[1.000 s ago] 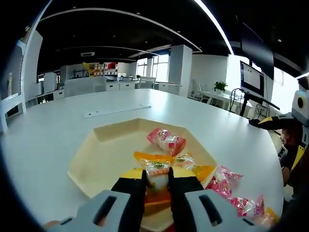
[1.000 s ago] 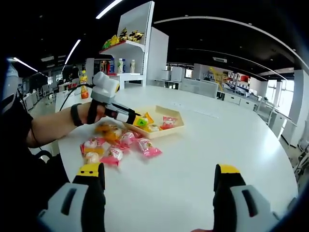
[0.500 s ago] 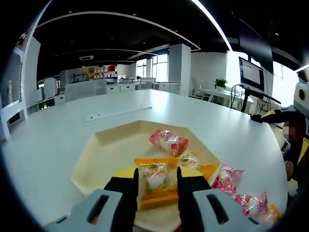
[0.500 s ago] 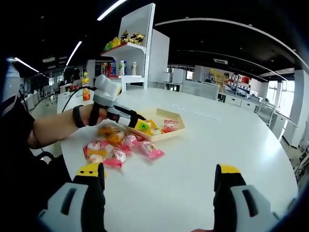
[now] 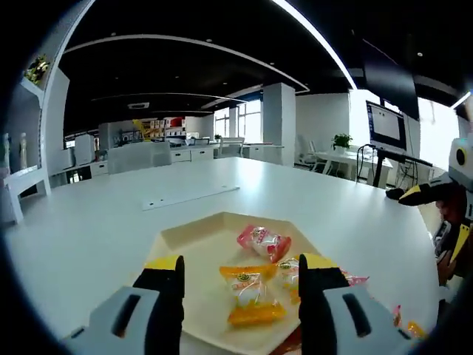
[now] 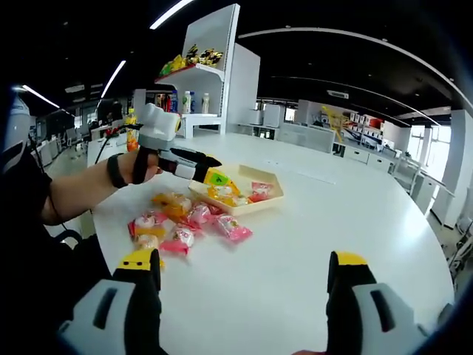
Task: Pick up the marshmallows scattered on the table and place them into the bowl on the table
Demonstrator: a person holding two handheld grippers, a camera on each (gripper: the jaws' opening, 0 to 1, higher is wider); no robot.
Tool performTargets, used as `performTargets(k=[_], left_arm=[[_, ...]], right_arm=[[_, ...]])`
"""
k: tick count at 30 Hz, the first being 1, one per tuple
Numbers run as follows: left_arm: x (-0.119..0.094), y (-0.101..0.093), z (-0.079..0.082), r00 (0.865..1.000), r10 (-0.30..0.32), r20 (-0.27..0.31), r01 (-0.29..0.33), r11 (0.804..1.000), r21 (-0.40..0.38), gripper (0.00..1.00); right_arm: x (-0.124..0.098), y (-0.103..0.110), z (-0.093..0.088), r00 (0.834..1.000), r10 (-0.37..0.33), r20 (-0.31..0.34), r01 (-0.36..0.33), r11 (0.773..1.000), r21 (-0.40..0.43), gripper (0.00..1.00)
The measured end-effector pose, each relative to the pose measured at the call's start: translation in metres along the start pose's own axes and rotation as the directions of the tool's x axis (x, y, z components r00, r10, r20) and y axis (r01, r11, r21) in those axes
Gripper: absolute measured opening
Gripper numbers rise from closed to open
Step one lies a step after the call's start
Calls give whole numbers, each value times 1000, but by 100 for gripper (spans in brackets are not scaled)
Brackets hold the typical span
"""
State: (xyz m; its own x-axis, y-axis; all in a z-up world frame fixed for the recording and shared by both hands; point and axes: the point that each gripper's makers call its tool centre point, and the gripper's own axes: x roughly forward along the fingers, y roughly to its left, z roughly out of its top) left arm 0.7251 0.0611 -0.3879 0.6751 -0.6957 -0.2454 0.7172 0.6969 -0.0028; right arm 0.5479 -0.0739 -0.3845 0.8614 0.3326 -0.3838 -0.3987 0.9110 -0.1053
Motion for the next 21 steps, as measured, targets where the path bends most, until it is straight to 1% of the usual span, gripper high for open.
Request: performTargets(k=[2, 4, 8, 10, 12, 14, 15, 17, 20, 21], left_arm=[[-1, 2, 1, 1000, -3, 4, 3, 1000, 13, 70], [-8, -1, 2, 1000, -11, 4, 11, 1000, 21, 75], [-24, -3, -1, 1000, -20, 4, 20, 999, 45, 84], [-33, -6, -1, 999, -37, 4, 37, 998, 56, 94], [-44, -11, 0, 998, -68, 9, 68, 997, 26, 96], [-54, -15, 0, 996, -85, 16, 85, 996, 35, 95], [-57, -16, -1, 996, -86, 16, 85, 995, 43, 95], [-68, -15, -6, 997, -78, -6, 78, 994, 76, 95], [-83, -14, -10, 997, -80, -16, 81, 993, 82, 95], [-85, -14, -11, 997, -80, -16, 82, 993, 82, 95]], right_arm=[[-1, 0, 1, 1000, 0, 3, 0, 1000, -2, 90], [-1, 0, 2, 1000, -1, 3, 1, 1000, -1, 90], [-1, 1, 2, 1000, -1, 4, 1, 1000, 0, 90], [-1, 1, 1, 1000, 0, 2, 0, 1000, 0, 90], [0, 1, 2, 1000, 1, 2, -1, 1000, -2, 90], [1, 3, 3, 1000, 5, 5, -5, 1000, -2, 90], [2, 4, 4, 1000, 7, 6, -7, 1000, -2, 90], [2, 6, 5, 1000, 12, 8, -12, 1000, -7, 90], [2, 7, 7, 1000, 15, 12, -15, 1000, -10, 91], [2, 8, 7, 1000, 16, 12, -16, 1000, -10, 91]])
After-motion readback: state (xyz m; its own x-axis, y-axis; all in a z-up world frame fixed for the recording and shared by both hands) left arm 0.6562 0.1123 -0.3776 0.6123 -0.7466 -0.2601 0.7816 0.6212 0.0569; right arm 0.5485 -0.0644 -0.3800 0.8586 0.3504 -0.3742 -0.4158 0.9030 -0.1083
